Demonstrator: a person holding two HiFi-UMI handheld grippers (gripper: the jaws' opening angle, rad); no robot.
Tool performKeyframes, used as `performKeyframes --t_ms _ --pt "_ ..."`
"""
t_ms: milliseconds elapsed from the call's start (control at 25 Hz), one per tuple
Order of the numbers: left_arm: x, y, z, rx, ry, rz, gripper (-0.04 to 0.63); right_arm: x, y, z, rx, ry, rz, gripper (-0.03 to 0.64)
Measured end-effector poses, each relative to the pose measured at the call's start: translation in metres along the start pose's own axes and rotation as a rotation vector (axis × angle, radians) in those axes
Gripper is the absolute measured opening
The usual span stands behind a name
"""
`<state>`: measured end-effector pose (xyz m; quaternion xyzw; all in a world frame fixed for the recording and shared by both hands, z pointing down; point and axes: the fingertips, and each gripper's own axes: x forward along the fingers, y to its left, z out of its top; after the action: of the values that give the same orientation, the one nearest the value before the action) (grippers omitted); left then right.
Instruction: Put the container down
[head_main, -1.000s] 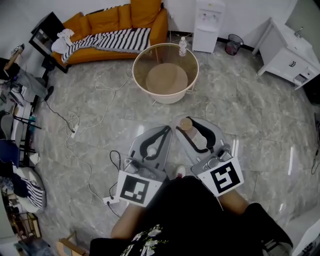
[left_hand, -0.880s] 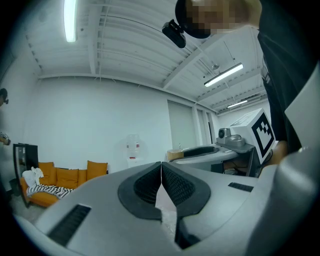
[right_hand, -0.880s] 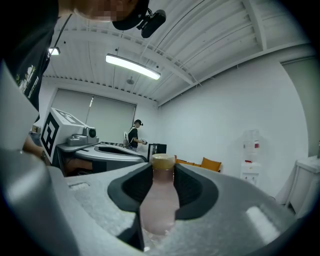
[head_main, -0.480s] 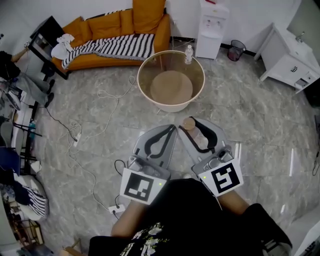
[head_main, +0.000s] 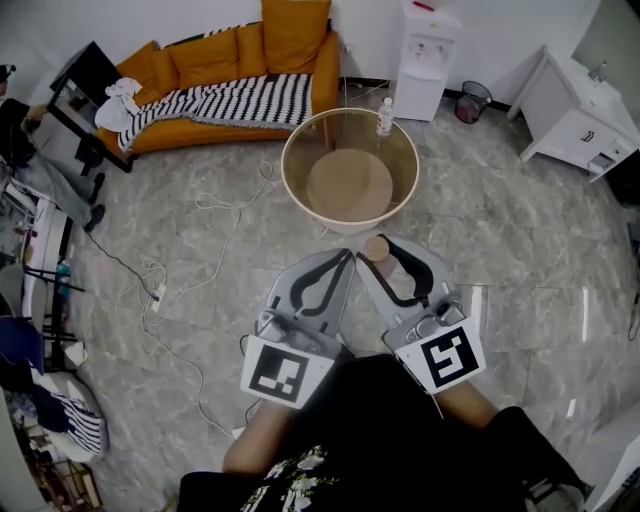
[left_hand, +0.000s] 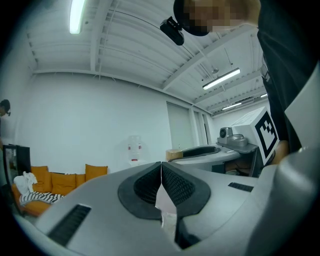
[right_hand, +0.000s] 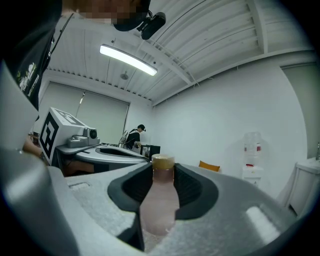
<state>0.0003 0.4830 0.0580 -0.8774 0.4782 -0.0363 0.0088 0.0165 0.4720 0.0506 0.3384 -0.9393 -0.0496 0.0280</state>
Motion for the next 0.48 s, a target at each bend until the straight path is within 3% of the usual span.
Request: performKeyframes --t_ms 480 --pt "-0.018 0.066 -0.015 -0.003 -0.004 -0.032 0.014 0.056 0.021 -0.011 -0.002 0.024 -0.047 0.124"
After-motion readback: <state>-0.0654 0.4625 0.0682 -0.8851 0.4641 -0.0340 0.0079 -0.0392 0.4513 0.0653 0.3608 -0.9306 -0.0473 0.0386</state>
